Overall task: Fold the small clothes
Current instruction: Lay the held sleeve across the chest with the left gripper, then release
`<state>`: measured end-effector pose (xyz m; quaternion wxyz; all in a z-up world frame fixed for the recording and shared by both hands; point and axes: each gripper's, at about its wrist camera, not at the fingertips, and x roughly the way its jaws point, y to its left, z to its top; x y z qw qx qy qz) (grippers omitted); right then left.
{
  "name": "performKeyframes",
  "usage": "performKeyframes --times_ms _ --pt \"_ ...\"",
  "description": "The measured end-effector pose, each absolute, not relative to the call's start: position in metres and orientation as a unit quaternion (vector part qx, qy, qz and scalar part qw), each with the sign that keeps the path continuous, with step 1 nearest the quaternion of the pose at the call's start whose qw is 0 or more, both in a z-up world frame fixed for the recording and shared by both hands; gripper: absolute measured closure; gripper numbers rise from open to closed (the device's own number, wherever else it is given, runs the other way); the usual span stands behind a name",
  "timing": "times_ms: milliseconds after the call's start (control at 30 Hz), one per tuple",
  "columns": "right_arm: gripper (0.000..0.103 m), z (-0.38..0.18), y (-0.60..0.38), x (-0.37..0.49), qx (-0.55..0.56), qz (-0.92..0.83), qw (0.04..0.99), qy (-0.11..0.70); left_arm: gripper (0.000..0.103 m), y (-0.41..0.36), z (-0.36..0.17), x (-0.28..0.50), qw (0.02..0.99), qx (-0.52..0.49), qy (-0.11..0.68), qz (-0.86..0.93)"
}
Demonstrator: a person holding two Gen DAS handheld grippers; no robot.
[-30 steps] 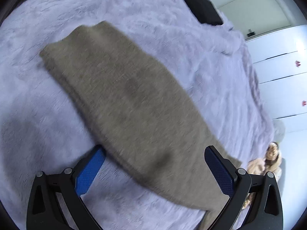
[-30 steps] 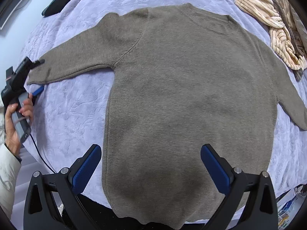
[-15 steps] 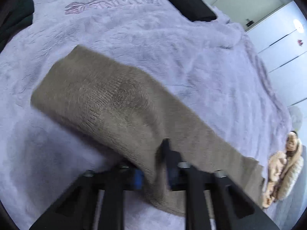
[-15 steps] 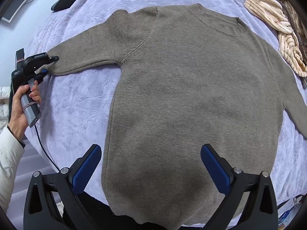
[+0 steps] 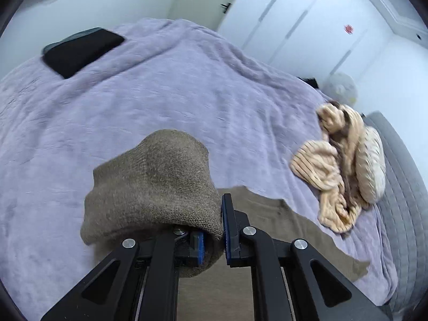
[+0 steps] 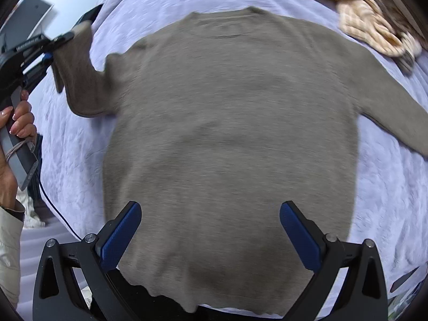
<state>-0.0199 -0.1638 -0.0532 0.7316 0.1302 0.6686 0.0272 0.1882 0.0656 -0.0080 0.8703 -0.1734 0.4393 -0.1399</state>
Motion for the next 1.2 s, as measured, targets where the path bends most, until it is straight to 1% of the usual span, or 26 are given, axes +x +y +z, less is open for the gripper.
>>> performKeyframes --times_ms 133,267,367,467,500,533,567,600,633,667,800,900,1033,1200 --pt "0.0 -0.057 -0.216 -0.04 0.161 -0.006 0.729 0.665 0.091 -0.049 -0.029 0.182 0.845 -0.134 0.473 -0.209" --pt "0.0 -0.069 -0.259 -0.061 0.185 -0.04 0.719 0.669 0.091 -0.143 -0.077 0.165 0.824 -0.061 0.516 -0.226" --pt "0.0 -0.081 -0.284 -0.073 0.199 -0.061 0.708 0.675 0.091 -0.17 -0.117 0.155 0.797 -0.023 0.563 -0.216" --pt "0.0 -0.088 -0.299 -0.077 0.204 -0.073 0.703 0.677 0.091 -0.168 -0.132 0.144 0.787 -0.004 0.582 -0.205" --pt "0.0 -0.089 -0.303 -0.077 0.203 -0.074 0.703 0.677 0.087 -0.167 -0.13 0.141 0.787 0.0 0.583 -0.202" --pt "0.0 -0.088 -0.305 -0.075 0.202 -0.075 0.705 0.676 0.077 -0.161 -0.125 0.137 0.788 0.006 0.582 -0.2" --pt "0.0 -0.087 -0.306 -0.071 0.198 -0.075 0.708 0.674 0.068 -0.154 -0.117 0.133 0.793 0.012 0.577 -0.196" --pt "0.0 -0.085 -0.306 -0.066 0.194 -0.074 0.711 0.672 0.045 -0.143 -0.109 0.129 0.8 0.013 0.569 -0.191" --pt "0.0 -0.083 -0.304 -0.059 0.188 -0.071 0.716 0.669 0.024 -0.132 -0.099 0.125 0.81 0.013 0.557 -0.182" --pt "0.0 -0.08 -0.302 -0.05 0.179 -0.067 0.722 0.665 0.018 -0.119 -0.089 0.122 0.822 0.012 0.544 -0.172" --pt "0.0 -0.075 -0.281 -0.012 0.135 -0.041 0.747 0.65 0.017 -0.071 -0.07 0.122 0.842 0.023 0.522 -0.131" --pt "0.0 -0.072 -0.247 0.029 0.066 -0.016 0.769 0.635 0.017 -0.041 -0.083 0.13 0.842 0.043 0.533 -0.074" --pt "0.0 -0.068 -0.188 0.082 -0.058 0.012 0.8 0.598 0.017 0.0 -0.108 0.124 0.822 0.019 0.568 -0.025" --pt "0.0 -0.1 -0.124 0.122 -0.235 0.02 0.788 0.569 0.017 0.014 -0.135 0.107 0.802 0.042 0.596 -0.002"
